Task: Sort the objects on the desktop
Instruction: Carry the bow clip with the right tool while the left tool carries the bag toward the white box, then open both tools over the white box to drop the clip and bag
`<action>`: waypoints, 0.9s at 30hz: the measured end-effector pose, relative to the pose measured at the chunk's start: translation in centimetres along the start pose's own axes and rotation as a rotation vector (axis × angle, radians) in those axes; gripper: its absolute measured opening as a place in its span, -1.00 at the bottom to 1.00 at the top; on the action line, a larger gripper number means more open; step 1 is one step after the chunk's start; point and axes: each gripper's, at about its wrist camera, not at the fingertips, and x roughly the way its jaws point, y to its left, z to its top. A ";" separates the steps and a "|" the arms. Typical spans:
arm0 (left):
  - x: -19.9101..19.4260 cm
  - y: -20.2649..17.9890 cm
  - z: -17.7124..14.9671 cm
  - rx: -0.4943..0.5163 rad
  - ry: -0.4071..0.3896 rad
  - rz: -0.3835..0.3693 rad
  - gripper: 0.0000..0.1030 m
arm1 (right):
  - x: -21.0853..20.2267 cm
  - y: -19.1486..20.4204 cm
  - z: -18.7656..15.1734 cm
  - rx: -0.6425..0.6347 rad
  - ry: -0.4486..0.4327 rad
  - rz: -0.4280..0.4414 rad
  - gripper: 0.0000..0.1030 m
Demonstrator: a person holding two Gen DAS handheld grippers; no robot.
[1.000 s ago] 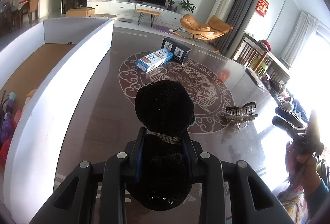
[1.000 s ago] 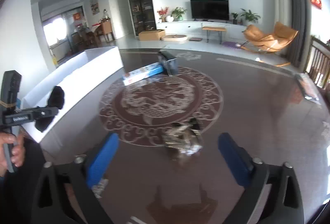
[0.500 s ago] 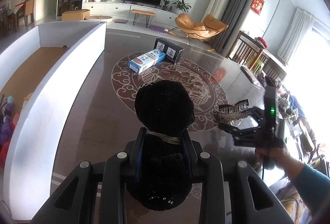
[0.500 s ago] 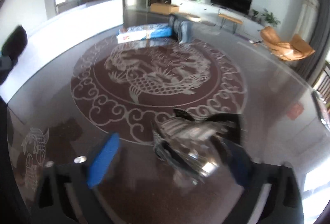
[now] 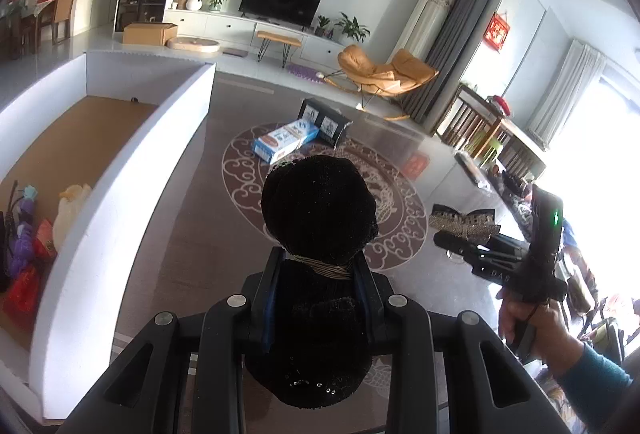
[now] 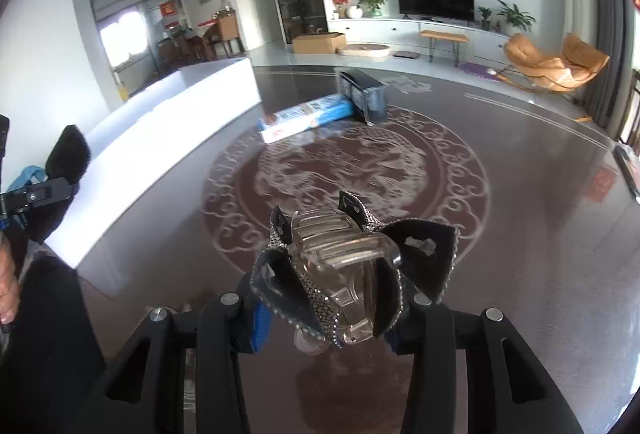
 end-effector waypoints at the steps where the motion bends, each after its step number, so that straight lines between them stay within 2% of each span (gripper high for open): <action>1: -0.7 0.2 0.3 -0.005 -0.011 -0.004 -0.40 | -0.2 0.8 0.4 -0.006 -0.004 0.016 -0.15; 4: -2.5 1.5 1.3 -0.024 -0.036 -0.001 -0.40 | -0.7 3.8 1.6 -0.032 -0.027 0.079 -0.15; 9: -7.0 6.7 3.2 -0.093 -0.101 0.049 -0.40 | -0.6 10.1 5.0 -0.092 -0.072 0.211 -0.15; 14: -10.1 13.5 5.1 -0.138 -0.119 0.180 -0.40 | 0.9 18.3 9.5 -0.156 -0.105 0.370 -0.15; 17: -10.4 17.5 5.9 -0.167 -0.087 0.246 -0.40 | 3.4 23.5 12.3 -0.192 -0.072 0.432 -0.15; 20: -9.9 21.4 6.5 -0.205 -0.040 0.296 -0.40 | 7.3 28.6 14.3 -0.235 0.022 0.474 -0.15; 22: -9.0 23.5 6.7 -0.233 -0.003 0.321 -0.40 | 10.6 32.0 14.9 -0.264 0.148 0.511 -0.15; 26: -6.5 27.5 7.3 -0.285 0.093 0.340 -0.38 | 15.1 37.1 13.2 -0.346 0.358 0.555 -0.13; 27: -5.8 28.3 7.4 -0.303 0.119 0.341 -0.37 | 16.1 38.1 12.6 -0.364 0.402 0.544 -0.09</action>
